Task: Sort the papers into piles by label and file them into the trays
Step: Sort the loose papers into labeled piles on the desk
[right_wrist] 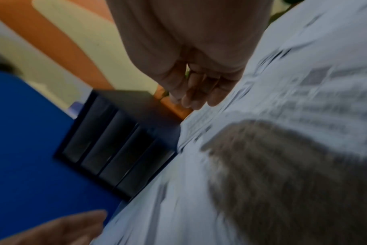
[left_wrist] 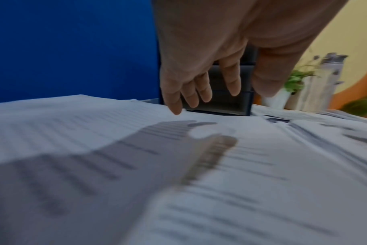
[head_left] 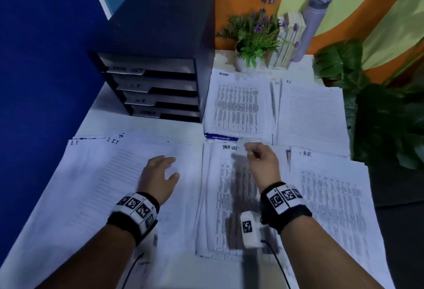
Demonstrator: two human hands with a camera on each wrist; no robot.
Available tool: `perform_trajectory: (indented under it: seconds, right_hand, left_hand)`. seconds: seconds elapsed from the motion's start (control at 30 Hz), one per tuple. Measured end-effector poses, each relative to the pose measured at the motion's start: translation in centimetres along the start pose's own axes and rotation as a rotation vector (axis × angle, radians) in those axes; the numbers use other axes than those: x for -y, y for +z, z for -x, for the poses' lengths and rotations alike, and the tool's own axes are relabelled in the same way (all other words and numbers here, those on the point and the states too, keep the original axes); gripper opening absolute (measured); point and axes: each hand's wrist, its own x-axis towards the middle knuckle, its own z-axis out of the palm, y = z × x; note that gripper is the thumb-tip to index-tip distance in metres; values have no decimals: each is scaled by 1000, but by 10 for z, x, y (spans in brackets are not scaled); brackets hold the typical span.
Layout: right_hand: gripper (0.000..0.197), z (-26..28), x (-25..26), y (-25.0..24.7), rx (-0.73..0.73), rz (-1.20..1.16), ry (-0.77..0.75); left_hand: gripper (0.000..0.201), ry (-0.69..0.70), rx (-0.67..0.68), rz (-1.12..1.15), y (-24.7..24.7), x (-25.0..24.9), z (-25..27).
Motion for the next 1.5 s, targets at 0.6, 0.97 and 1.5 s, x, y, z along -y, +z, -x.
perform_trajectory:
  seconds: [0.6,0.97,1.5]
  right_hand:
    - [32,112,-10,185,410,471,17]
    - [28,101,-26,189,212,373,253]
    - [24,96,-32,167,78,153,188]
  left_hand:
    - [72,-443,-20,-114,-139,171,35]
    - [34,-317,186,273,-120,166,65]
    - [22,-383,-151,219,-132,164,65]
